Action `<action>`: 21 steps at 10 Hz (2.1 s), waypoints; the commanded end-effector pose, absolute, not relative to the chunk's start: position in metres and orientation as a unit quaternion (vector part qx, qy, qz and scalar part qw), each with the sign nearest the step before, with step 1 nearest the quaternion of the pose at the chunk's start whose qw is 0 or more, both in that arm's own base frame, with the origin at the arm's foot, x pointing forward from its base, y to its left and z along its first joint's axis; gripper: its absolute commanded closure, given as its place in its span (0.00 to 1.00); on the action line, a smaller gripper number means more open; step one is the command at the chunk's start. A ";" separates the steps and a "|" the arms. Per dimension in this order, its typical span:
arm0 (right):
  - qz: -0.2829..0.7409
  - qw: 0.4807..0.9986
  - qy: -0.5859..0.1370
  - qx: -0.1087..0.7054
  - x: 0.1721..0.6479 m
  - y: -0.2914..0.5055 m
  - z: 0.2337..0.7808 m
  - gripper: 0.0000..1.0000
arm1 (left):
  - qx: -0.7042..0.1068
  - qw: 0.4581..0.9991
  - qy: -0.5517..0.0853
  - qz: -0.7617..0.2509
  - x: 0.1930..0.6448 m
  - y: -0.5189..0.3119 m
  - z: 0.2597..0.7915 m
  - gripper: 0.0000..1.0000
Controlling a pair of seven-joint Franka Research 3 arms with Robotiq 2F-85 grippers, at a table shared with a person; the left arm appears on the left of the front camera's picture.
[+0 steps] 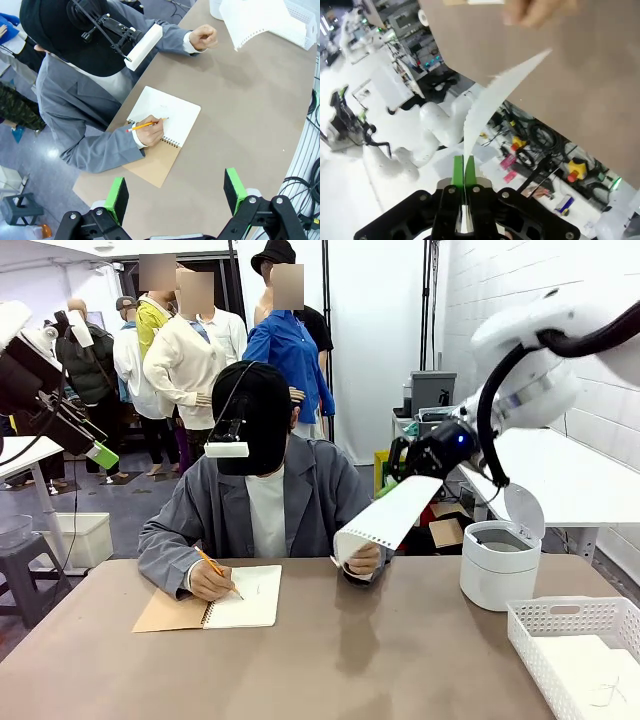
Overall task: Sort the paper based on its condition.
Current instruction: If a person hands you a paper, place it in the Organizing basket , and if it's crumpled, put it in the Trash can.
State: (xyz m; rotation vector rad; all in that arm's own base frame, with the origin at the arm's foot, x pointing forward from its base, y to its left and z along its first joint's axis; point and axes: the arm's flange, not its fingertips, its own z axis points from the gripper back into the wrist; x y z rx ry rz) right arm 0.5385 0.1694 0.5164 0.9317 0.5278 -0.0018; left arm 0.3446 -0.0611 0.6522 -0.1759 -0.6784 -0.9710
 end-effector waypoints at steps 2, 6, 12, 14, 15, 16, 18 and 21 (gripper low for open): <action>0.140 0.907 0.127 0.377 0.513 0.165 0.571 1.00 | -0.084 0.826 -0.319 -0.457 0.344 -0.060 0.652 0.00; 0.294 0.922 -0.032 0.252 0.476 0.148 0.653 1.00 | -0.084 0.826 -0.319 -0.457 0.344 -0.060 0.652 0.00; 0.328 0.926 -0.181 0.042 0.423 0.099 0.687 1.00 | -0.084 0.826 -0.319 -0.457 0.344 -0.060 0.652 0.00; 0.337 0.921 -0.183 0.068 0.436 0.106 0.713 1.00 | -0.084 0.826 -0.319 -0.457 0.344 -0.060 0.652 0.00; 0.337 0.921 -0.183 0.068 0.436 0.106 0.713 1.00 | -0.084 0.826 -0.319 -0.457 0.344 -0.060 0.652 0.00; 0.337 0.921 -0.183 0.068 0.436 0.106 0.713 1.00 | -0.084 0.826 -0.319 -0.457 0.344 -0.060 0.652 0.00; 0.337 0.921 -0.183 0.068 0.436 0.106 0.713 1.00 | -0.084 0.826 -0.319 -0.457 0.344 -0.060 0.652 0.00; 0.341 0.919 -0.188 0.068 0.434 0.107 0.713 1.00 | -0.084 0.826 -0.319 -0.457 0.344 -0.060 0.652 0.00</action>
